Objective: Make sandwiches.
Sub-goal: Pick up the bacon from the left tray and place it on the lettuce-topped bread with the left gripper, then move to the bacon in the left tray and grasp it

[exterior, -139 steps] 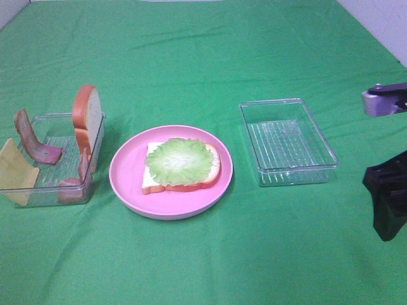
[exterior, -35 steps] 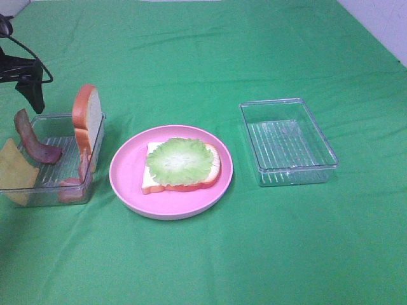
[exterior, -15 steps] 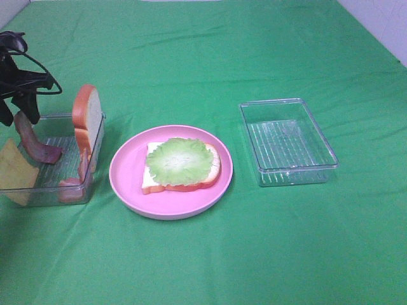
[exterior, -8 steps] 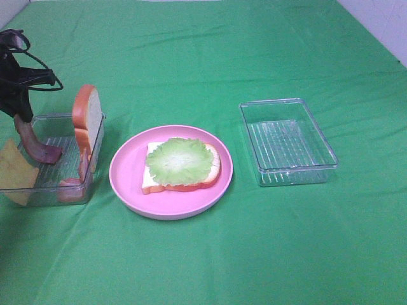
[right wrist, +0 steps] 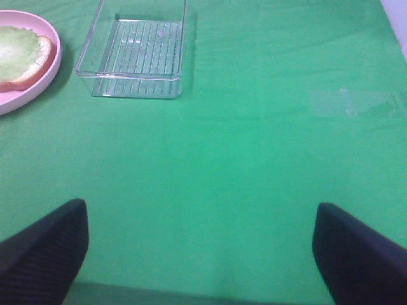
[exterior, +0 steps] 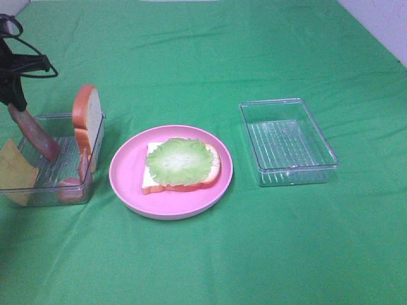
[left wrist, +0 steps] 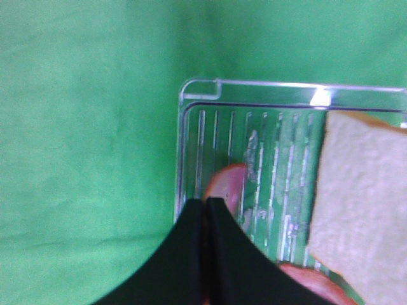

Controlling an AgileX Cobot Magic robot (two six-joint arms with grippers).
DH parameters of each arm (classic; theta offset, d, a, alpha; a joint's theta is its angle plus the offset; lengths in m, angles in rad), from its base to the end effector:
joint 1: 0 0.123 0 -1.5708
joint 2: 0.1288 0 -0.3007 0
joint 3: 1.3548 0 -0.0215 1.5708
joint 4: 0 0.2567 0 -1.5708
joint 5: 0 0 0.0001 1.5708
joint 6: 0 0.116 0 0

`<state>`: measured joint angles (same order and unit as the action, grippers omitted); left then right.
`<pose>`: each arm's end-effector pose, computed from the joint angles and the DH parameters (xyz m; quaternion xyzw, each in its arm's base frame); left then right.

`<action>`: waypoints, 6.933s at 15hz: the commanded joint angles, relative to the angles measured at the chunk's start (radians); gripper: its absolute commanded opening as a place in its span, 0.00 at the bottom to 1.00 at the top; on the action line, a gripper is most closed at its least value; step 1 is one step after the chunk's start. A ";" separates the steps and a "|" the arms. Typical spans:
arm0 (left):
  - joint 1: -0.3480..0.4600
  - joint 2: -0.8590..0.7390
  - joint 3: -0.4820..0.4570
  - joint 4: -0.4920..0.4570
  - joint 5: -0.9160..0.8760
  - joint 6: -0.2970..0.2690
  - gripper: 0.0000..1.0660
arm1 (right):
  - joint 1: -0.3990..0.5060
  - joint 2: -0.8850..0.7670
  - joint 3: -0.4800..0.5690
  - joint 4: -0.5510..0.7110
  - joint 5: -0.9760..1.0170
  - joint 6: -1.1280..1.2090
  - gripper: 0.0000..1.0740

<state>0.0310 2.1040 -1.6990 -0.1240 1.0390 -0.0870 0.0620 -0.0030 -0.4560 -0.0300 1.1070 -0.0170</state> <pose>0.4603 0.0019 0.1877 -0.0840 0.9891 -0.0594 0.1050 0.0082 -0.0026 0.2507 -0.0339 0.8744 -0.0041 0.4840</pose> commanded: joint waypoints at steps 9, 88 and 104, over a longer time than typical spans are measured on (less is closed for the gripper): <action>-0.077 -0.325 -0.007 -0.416 -0.145 0.178 0.00 | -0.006 -0.035 0.002 -0.001 -0.007 0.000 0.86; -0.550 -0.241 0.364 0.342 0.091 -0.506 0.91 | -0.006 -0.032 0.002 0.003 -0.007 0.000 0.86; -0.430 -0.130 0.364 0.111 -0.124 -0.429 0.87 | -0.006 -0.032 0.002 0.003 -0.007 0.000 0.86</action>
<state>-0.3990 1.9640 -1.3440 0.0000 0.9300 -0.5230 0.0620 -0.0030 -0.4560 -0.0260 1.1070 -0.0170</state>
